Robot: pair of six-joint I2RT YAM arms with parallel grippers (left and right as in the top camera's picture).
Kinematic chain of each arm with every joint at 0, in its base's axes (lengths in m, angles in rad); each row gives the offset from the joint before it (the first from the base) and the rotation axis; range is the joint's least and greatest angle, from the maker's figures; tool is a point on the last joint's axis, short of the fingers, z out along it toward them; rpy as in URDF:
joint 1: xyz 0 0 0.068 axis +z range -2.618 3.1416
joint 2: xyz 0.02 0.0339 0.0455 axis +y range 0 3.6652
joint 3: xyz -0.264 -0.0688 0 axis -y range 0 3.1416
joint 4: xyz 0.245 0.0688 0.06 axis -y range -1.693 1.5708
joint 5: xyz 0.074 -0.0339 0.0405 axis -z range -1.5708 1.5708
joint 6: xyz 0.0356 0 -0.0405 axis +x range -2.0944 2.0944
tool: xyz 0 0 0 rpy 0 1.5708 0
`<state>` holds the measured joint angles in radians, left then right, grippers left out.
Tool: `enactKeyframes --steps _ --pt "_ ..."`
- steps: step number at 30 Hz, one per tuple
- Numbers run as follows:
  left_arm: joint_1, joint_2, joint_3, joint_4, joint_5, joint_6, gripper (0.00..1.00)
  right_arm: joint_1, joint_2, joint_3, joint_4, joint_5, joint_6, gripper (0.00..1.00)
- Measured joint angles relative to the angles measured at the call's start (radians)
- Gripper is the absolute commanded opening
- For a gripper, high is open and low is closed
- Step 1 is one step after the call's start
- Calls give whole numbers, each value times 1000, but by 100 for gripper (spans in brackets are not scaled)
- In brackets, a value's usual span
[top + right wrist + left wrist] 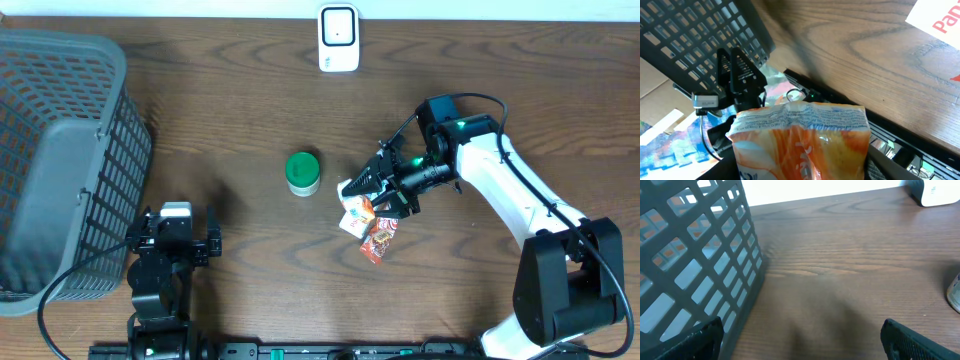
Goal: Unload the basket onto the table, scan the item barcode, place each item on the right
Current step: 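Lift the tissue pack and carry it toward the white scanner, then hold the tissue pack in front of the white scanner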
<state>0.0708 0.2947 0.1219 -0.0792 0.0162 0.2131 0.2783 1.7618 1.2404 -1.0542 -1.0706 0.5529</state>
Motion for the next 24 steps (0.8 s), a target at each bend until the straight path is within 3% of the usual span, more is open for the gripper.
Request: enactKeyframes --steps 9,15,24 --pt "0 0 0 0 0 0 100 0 0 0 103 41 -1 49" --pt "0 0 0 0 0 0 100 0 0 -2 403 60 -12 41" --pt "0 0 0 0 0 0 100 0 0 -3 821 218 -25 45"
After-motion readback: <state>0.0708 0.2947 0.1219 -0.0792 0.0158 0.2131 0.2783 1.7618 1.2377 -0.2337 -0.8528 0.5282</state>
